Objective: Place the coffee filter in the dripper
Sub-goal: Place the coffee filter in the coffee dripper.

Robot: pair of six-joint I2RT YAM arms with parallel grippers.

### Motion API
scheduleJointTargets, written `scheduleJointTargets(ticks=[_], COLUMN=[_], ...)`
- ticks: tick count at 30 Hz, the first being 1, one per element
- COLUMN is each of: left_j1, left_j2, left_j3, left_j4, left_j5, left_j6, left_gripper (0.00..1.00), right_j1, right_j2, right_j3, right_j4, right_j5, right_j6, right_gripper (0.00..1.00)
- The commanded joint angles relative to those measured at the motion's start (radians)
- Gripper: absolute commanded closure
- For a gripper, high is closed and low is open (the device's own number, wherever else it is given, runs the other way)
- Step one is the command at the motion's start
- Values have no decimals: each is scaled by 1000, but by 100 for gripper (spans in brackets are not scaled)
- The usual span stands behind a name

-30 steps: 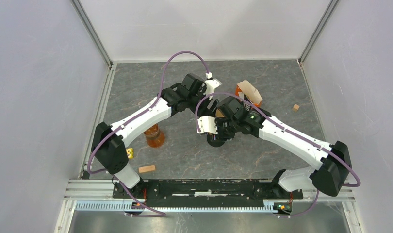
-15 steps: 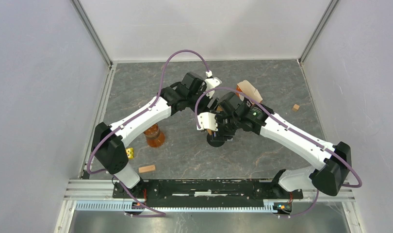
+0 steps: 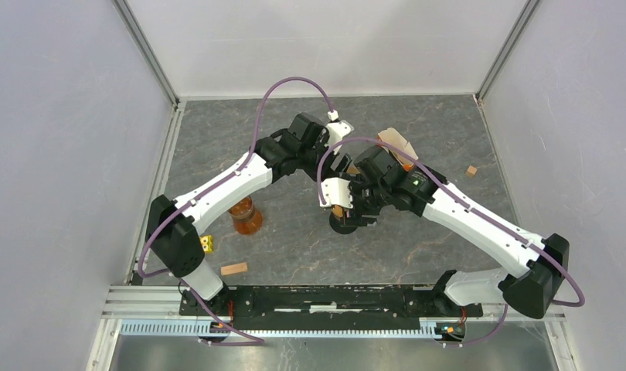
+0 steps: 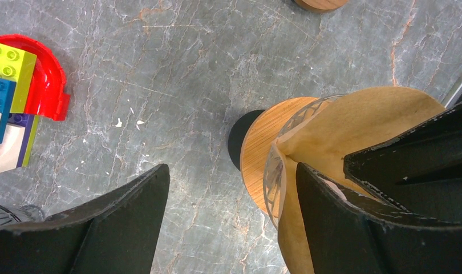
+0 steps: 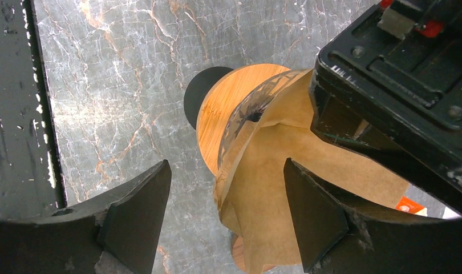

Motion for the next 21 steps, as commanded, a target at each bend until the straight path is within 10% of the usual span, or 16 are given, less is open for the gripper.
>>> scheduleJointTargets(ticks=[1,21], left_j1=[-3,140], left_j2=[-39,-192], left_j3=[45,79], left_j4=[16,67], left_j5=[5,87], left_j6=[42,-61], left_gripper=[11,0], right_j1=[-4,-164], right_j2=[-34,-170], right_j3=[69,121], right_j4=[-7,-8], right_j5=[-16,-178], right_j6=[-10,39], right_gripper=[21,19])
